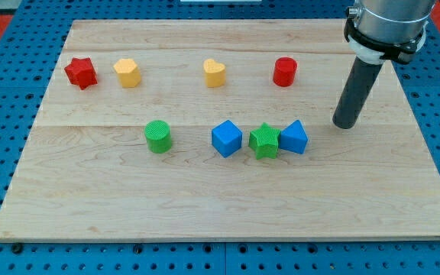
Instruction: Point your arm to the red circle
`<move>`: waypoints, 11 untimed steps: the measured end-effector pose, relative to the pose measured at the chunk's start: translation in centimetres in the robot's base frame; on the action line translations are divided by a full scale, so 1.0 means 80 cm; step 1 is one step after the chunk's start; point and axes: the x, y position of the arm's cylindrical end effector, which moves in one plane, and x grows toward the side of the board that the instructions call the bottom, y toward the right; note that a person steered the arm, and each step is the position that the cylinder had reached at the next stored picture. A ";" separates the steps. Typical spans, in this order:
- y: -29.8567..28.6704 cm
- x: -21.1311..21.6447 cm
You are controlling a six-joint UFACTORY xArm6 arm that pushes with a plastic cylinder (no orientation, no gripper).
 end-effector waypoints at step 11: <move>0.025 0.023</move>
